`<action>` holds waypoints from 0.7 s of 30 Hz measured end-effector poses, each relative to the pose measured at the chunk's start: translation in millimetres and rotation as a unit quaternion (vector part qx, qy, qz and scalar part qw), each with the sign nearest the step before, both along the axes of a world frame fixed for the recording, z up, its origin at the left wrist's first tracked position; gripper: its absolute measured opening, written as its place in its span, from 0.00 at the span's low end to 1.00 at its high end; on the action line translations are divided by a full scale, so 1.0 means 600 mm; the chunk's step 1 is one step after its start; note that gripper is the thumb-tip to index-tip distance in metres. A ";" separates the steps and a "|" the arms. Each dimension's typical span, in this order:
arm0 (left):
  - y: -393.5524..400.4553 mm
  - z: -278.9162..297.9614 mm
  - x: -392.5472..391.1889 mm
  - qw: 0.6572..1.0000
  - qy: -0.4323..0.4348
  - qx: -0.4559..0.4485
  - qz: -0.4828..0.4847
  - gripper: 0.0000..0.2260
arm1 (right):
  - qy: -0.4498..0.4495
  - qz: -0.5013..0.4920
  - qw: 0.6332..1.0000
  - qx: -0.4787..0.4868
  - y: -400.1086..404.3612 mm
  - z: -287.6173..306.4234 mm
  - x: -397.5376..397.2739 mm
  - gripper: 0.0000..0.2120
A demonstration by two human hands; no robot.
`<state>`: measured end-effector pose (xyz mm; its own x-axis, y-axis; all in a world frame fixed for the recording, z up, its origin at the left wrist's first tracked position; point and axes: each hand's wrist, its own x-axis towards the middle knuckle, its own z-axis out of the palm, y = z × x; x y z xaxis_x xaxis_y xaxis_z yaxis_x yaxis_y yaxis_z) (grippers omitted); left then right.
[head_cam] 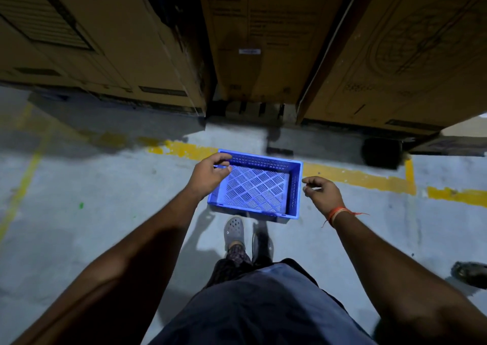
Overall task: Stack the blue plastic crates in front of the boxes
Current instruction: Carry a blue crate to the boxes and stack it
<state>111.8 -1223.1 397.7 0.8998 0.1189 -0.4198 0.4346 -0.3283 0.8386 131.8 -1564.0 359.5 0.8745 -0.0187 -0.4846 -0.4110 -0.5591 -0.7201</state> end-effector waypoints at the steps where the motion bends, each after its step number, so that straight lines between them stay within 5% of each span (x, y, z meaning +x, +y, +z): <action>1: 0.001 0.000 -0.002 1.000 -0.001 -0.001 0.001 0.13 | -0.003 0.003 1.000 0.001 0.004 0.005 0.000 0.10; 11: -0.002 0.034 0.032 0.999 -0.034 -0.023 -0.021 0.15 | -0.037 -0.025 0.999 0.023 0.019 0.051 0.000 0.10; 21: -0.077 0.048 0.099 0.976 -0.067 -0.005 -0.209 0.17 | -0.055 -0.081 0.995 0.003 -0.027 0.080 -0.048 0.12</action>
